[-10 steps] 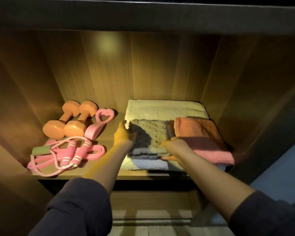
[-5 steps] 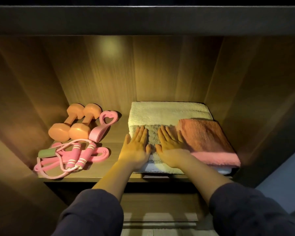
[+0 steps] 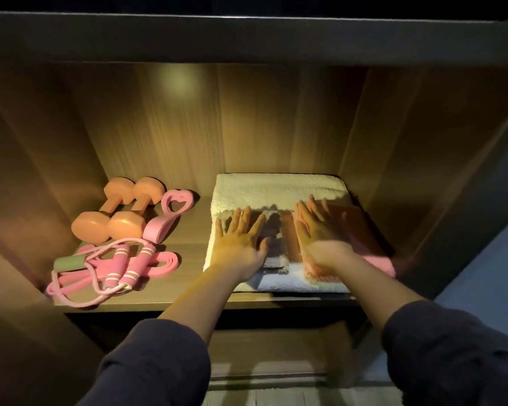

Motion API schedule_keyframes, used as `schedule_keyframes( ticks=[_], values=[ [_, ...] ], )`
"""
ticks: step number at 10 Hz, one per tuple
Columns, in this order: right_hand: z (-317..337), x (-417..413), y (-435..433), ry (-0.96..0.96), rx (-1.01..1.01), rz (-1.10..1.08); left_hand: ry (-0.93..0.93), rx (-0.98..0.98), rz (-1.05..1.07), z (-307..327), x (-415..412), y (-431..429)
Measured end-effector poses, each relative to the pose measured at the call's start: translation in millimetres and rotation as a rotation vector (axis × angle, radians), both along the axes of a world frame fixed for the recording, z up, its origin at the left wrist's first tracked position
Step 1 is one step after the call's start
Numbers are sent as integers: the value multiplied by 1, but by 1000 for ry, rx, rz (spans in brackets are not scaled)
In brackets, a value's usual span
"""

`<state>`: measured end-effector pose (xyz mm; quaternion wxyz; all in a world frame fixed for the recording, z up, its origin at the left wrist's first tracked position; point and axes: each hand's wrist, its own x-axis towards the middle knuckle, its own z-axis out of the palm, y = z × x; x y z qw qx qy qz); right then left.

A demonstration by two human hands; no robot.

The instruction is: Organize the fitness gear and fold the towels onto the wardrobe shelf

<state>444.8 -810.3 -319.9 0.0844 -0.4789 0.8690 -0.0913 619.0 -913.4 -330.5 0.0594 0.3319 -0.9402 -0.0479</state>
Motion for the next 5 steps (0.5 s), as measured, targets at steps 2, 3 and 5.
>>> schedule_keyframes(
  ticks=[2,3,5],
  values=[
    [-33,-6,9,4,78,-76,-67,19,58,-27,-15,8],
    [-33,-12,9,-10,15,-90,-114,16,59,-29,-18,5],
    [-1,10,16,-220,-19,-103,-154,22,47,-8,-8,11]
  ],
)
